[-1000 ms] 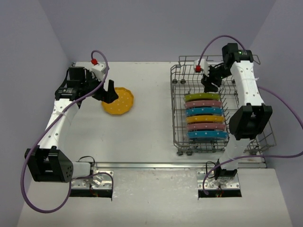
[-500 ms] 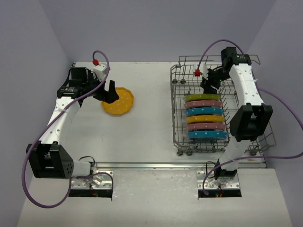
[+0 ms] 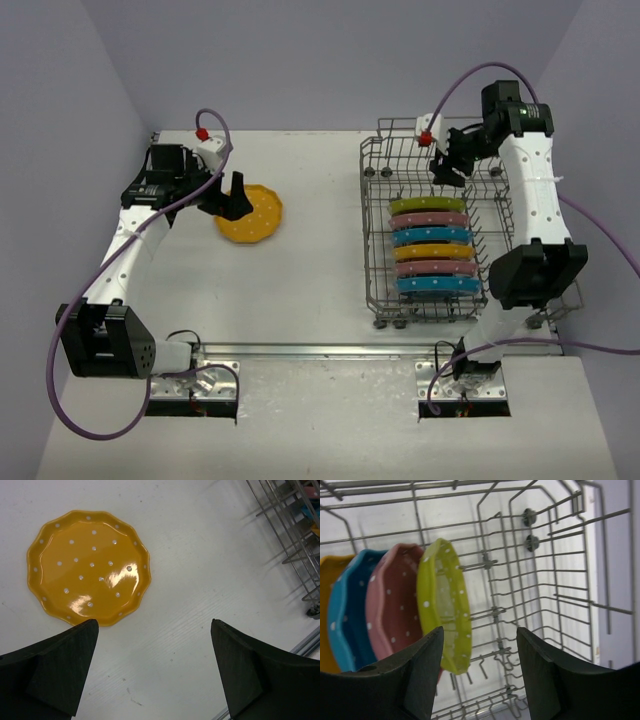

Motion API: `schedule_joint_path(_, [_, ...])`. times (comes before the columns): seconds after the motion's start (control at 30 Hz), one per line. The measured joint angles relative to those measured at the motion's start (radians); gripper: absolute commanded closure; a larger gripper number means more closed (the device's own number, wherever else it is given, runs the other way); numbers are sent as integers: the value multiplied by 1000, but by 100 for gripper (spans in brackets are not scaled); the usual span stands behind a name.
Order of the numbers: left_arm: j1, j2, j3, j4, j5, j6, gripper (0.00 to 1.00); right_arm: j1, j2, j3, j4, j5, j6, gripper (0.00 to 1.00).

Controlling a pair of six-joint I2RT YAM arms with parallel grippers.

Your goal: Unload the plates from the dish rack

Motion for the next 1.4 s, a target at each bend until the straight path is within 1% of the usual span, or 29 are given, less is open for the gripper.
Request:
schedule_joint_path(0.1, [0, -1, 0, 0, 4, -3, 7, 0, -46, -91, -16, 5, -12, 39])
schedule_joint_path(0.2, [0, -1, 0, 0, 9, -7, 7, 0, -57, -152, -29, 16, -25, 39])
schedule_joint_path(0.5, [-4, -1, 0, -3, 10, -11, 6, 0, -46, -180, -28, 60, -49, 39])
schedule_joint_path(0.87, [-5, -1, 0, -3, 10, -14, 5, 11, 56, -179, -46, 107, -81, 40])
schedule_joint_path(1.03, [-5, -1, 0, -3, 10, -15, 5, 44, 55, -261, -20, 161, -121, 41])
schedule_joint_path(1.1, [-5, -1, 0, -3, 10, -15, 5, 59, 53, -295, 21, 185, -139, 43])
schedule_joint_path(1.17, [-5, -1, 0, -3, 10, -18, 5, 74, 53, -314, 41, 190, -147, 49])
schedule_joint_path(1.2, [-5, -1, 0, -3, 10, -18, 5, 79, 53, -317, 40, 190, -149, 53])
schedule_joint_path(1.27, [-5, -1, 0, -3, 10, -18, 5, 85, 53, -319, 36, 190, -148, 67])
schedule_joint_path(1.3, [-5, -1, 0, -3, 10, -18, 5, 85, 53, -317, 27, 189, -144, 68])
schedule_joint_path(1.33, [-5, -1, -1, -3, 10, -19, 5, 85, 54, -312, 16, 189, -145, 74])
schedule_joint_path(1.4, [-5, -1, -2, -3, 10, -20, 5, 85, 59, -287, -7, 189, -142, 80])
